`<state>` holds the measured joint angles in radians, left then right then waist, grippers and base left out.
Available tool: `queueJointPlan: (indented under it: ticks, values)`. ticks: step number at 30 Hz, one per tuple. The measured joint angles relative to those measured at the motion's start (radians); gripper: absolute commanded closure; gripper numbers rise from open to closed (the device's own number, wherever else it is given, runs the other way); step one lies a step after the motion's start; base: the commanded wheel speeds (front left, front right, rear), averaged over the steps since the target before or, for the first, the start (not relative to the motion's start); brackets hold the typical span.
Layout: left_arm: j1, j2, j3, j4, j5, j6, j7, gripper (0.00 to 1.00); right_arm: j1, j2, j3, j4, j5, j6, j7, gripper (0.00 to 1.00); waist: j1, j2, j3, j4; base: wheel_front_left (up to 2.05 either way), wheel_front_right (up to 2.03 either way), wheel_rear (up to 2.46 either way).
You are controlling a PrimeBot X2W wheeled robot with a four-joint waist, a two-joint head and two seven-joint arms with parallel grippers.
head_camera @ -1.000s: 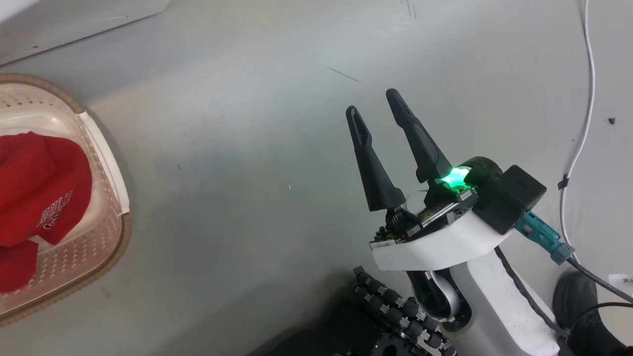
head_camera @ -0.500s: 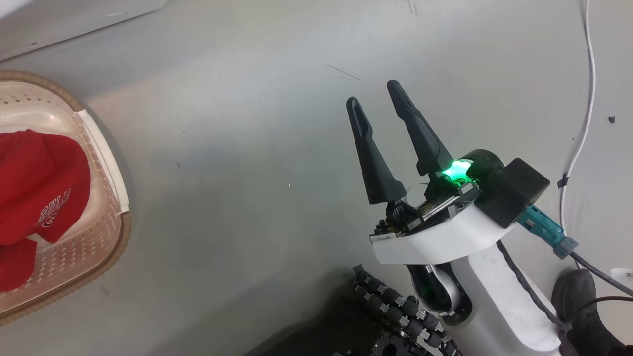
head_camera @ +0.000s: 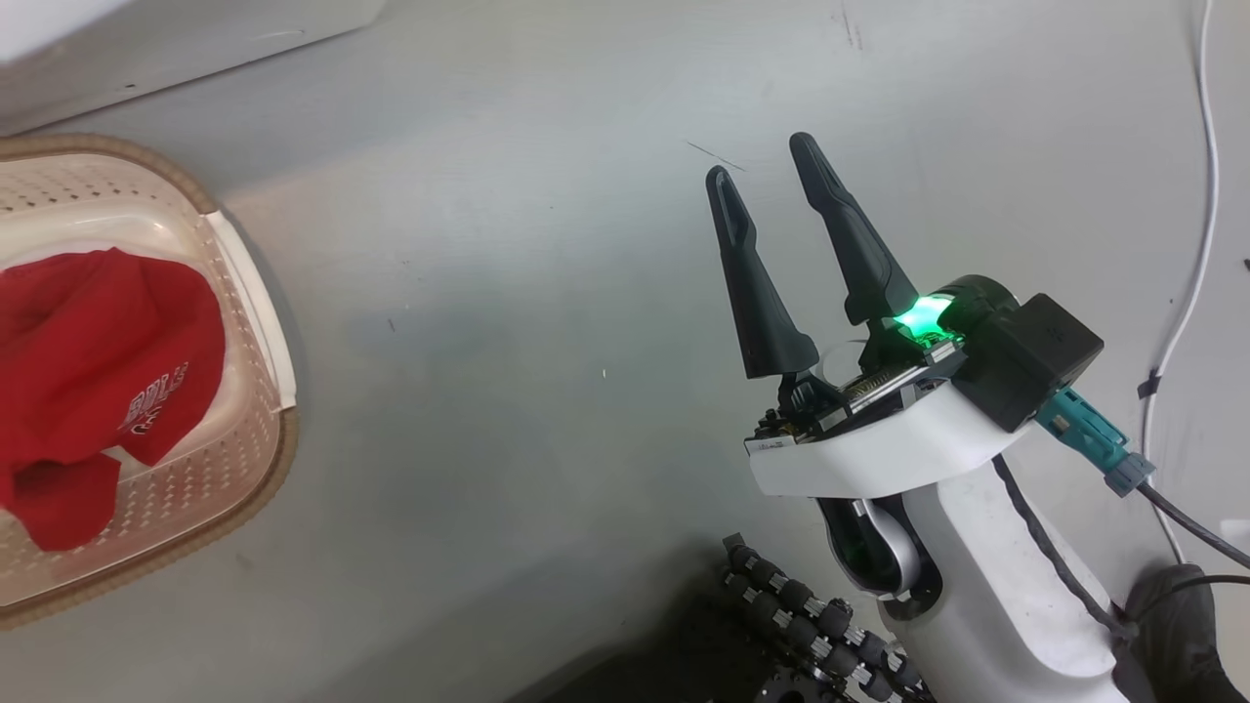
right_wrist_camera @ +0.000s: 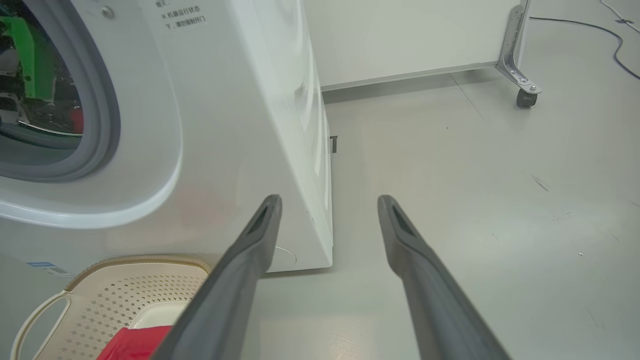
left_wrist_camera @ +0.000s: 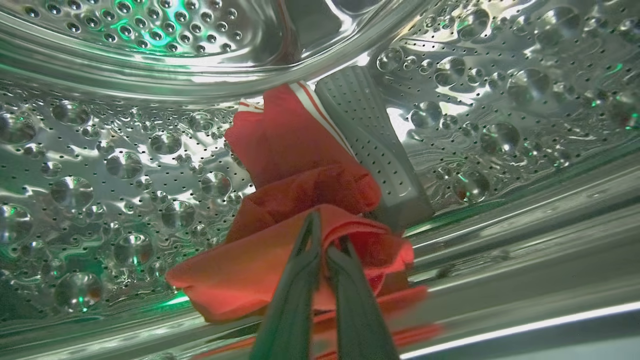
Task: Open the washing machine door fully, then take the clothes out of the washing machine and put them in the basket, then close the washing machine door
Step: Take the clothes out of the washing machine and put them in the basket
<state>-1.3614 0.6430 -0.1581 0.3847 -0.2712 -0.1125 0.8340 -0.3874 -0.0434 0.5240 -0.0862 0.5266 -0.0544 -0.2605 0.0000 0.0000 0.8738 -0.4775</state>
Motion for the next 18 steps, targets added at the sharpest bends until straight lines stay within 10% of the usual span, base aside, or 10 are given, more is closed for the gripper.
queueJointPlan:
  ticks: [18]
  values:
    - [0.192, -0.129, 0.102, -0.012, -0.108, 0.021, -0.341, 1.00, -0.001, -0.001, -0.031, 0.037, -0.073, 0.000, 0.000, 0.00, 0.0000, 0.0000, -0.069, 0.073, 0.00, 0.00, 0.00]
